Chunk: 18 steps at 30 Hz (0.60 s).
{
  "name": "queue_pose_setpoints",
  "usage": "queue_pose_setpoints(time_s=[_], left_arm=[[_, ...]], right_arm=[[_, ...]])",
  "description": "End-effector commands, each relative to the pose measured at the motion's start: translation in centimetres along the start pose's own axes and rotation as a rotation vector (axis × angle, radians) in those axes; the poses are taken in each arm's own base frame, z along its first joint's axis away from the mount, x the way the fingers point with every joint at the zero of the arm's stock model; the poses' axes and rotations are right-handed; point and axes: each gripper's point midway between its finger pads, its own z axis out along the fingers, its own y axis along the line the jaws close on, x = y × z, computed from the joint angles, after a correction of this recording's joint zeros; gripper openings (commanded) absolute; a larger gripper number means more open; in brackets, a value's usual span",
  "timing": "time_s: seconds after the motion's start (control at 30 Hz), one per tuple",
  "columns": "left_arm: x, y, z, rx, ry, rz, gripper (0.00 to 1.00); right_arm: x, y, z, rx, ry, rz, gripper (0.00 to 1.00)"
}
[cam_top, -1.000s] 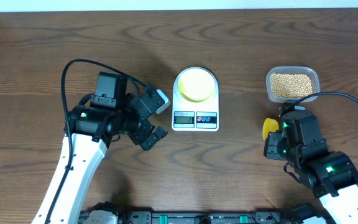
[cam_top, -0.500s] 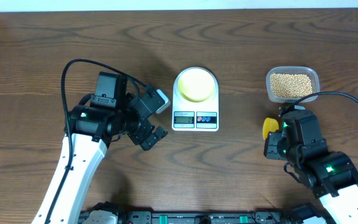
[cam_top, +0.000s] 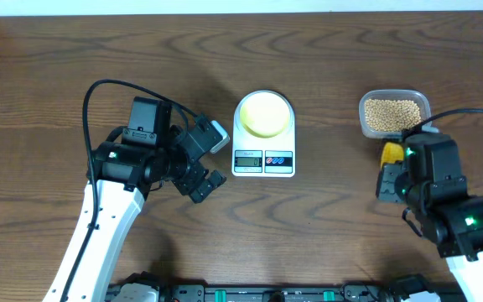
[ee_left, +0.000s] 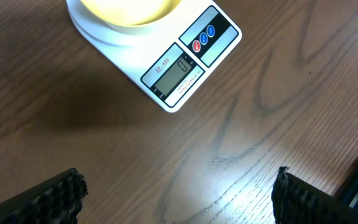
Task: Scoop item into bowl and weigh 50g on scale
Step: 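Lower the scoop into the soybean tub with the right gripper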
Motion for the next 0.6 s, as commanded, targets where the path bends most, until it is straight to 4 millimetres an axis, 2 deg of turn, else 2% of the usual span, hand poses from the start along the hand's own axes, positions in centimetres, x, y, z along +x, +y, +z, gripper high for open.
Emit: queue_pose_setpoints(time_s=[0.0,0.23,0.4,0.57], left_arm=[[-0.5,0.2,-0.5,-0.012,-0.016,0.020,0.98],[-0.5,0.2,-0.5,-0.012,-0.016,0.020,0.98],[-0.5,0.2,-0.5,-0.012,-0.016,0.020,0.98],[-0.5,0.2,-0.5,-0.012,-0.016,0.020,0.98]], right_arm=[[-1.5,-0.9,-0.2,0.050,-0.019,-0.043,0.01],[-5.0,-3.3,0.6,0.232,-0.087,-0.087,0.01],[-7.0,-2.8,3.7,0.265,-0.099,-0.090,0.01],[-7.5,-2.3,5.9,0.268,-0.080,-0.102,0.01]])
